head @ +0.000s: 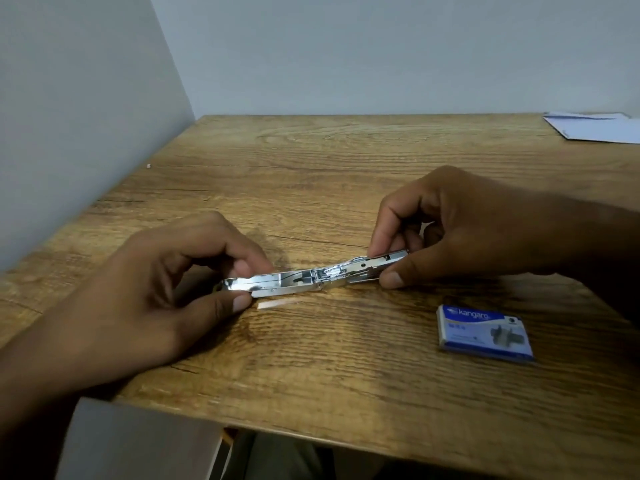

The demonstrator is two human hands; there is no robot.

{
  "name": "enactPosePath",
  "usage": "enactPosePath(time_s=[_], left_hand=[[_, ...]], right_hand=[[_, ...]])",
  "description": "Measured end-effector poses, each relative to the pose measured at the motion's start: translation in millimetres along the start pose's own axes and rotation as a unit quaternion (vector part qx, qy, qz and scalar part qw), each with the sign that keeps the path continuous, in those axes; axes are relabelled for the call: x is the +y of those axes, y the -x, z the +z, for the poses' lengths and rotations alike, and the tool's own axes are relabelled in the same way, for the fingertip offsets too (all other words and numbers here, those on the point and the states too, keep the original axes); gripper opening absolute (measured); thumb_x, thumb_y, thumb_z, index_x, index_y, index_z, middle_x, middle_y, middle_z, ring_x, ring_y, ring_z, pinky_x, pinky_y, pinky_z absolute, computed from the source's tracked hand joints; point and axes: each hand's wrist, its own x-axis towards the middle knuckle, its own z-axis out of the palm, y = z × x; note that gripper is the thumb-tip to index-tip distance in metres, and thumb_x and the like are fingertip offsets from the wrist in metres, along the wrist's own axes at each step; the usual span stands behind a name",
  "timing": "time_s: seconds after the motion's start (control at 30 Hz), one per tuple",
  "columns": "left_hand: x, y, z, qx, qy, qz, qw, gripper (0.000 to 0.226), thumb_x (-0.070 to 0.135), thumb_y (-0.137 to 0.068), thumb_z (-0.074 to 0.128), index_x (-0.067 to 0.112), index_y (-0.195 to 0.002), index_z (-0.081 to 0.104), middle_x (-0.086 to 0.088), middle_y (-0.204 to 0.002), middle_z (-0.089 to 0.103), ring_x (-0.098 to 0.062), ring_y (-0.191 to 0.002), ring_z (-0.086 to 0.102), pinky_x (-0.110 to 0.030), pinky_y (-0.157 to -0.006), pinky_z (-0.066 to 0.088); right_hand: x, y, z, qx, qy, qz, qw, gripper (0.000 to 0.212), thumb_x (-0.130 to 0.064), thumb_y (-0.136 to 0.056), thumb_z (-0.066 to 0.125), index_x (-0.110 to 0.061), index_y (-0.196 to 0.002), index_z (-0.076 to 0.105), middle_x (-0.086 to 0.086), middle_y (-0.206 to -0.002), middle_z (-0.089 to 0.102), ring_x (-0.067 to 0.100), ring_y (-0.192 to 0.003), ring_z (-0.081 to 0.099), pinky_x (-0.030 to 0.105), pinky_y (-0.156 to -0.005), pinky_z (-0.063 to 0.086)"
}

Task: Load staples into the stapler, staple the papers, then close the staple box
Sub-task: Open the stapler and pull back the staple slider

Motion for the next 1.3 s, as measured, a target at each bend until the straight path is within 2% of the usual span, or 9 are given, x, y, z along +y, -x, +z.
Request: enactPosePath(time_s=[0.1,0.3,0.43,0.6,0.8,0.87,1.1,1.23,1.3], left_hand=[[2,0,3,-0.005,-0.012,-0.006,1.000,0.029,0.012,-0.082,0.078,0.031,-0.102,0.073,0.010,-0.100,0.072,-0.006,-0.098,0.071,-0.006,-0.085,0.047],[28,-42,19,-0.076,-0.063,0.018,0.995,0.034,0.042,-0.089,0.075,0.040,-0.122,0.067,0.017,-0.101,0.066,-0.008,-0.100,0.066,-0.021,-0.080,0.051],[35,-76,37,-0.173,-0.080,0.040,0.981,0.032,0.029,-0.091,0.076,0.026,-0.123,0.069,0.009,-0.098,0.062,-0.008,-0.086,0.062,-0.036,-0.074,0.055],[25,-78,41,-0.183,-0.029,0.049,0.982,0.029,0.019,-0.092,0.077,0.020,-0.121,0.073,0.003,-0.095,0.064,-0.016,-0.079,0.063,-0.039,-0.070,0.054],[25,-78,44,-0.175,-0.039,0.049,0.983,0.030,0.024,-0.094,0.072,0.026,-0.124,0.067,0.003,-0.095,0.063,-0.011,-0.079,0.062,-0.036,-0.069,0.054],[27,-82,48,-0.179,-0.039,0.049,0.982,0.029,0.022,-0.093,0.072,0.024,-0.122,0.067,0.005,-0.089,0.061,-0.006,-0.074,0.059,-0.024,-0.065,0.050],[33,-86,55,-0.175,-0.034,0.058,0.982,0.014,0.012,-0.090,0.071,0.017,-0.089,0.058,0.007,-0.078,0.058,-0.009,-0.068,0.054,-0.022,-0.057,0.043],[35,-87,52,-0.165,0.009,0.036,0.986,0.032,0.008,-0.092,0.072,0.028,-0.080,0.051,0.015,-0.070,0.050,0.000,-0.064,0.050,-0.009,-0.058,0.034],[33,-87,52,-0.155,0.029,0.027,0.987,0.028,0.005,-0.094,0.070,0.018,-0.079,0.050,0.016,-0.066,0.046,0.001,-0.061,0.046,-0.008,-0.057,0.033]], right_hand=[[0,0,-1,-0.010,0.004,0.006,1.000,0.023,-0.028,-0.068,0.090,-0.024,-0.088,0.079,-0.009,-0.064,0.070,0.006,-0.057,0.059,0.017,-0.051,0.045],[0,-2,-1,-0.023,-0.004,0.005,1.000,0.030,-0.035,-0.059,0.090,-0.025,-0.084,0.079,-0.007,-0.066,0.070,0.005,-0.054,0.058,0.013,-0.048,0.043],[1,-2,-4,-0.031,0.013,-0.002,0.999,0.022,-0.039,-0.058,0.090,-0.036,-0.073,0.075,-0.013,-0.062,0.067,-0.001,-0.053,0.056,0.013,-0.048,0.043],[5,-2,-7,-0.027,0.012,-0.005,1.000,0.028,-0.045,-0.052,0.090,-0.033,-0.072,0.076,-0.011,-0.064,0.069,0.001,-0.055,0.058,0.014,-0.050,0.045],[5,-1,-10,-0.014,0.023,-0.012,1.000,0.028,-0.047,-0.056,0.088,-0.032,-0.078,0.079,-0.002,-0.075,0.074,0.020,-0.071,0.068,0.022,-0.058,0.051],[5,1,-12,-0.013,0.020,-0.010,1.000,0.029,-0.047,-0.057,0.087,-0.031,-0.081,0.080,-0.001,-0.076,0.075,0.019,-0.071,0.069,0.020,-0.058,0.052],[5,0,-6,0.005,-0.011,-0.015,1.000,0.035,-0.037,-0.058,0.089,-0.020,-0.088,0.082,0.008,-0.072,0.076,0.036,-0.071,0.069,0.041,-0.061,0.053],[3,3,-6,0.006,-0.006,-0.008,1.000,0.028,-0.037,-0.060,0.089,-0.023,-0.083,0.081,0.000,-0.069,0.076,0.018,-0.060,0.068,0.032,-0.054,0.053],[4,4,-5,0.011,-0.015,0.003,1.000,0.022,-0.033,-0.062,0.089,-0.022,-0.080,0.080,-0.005,-0.065,0.073,0.008,-0.057,0.065,0.026,-0.051,0.050]])
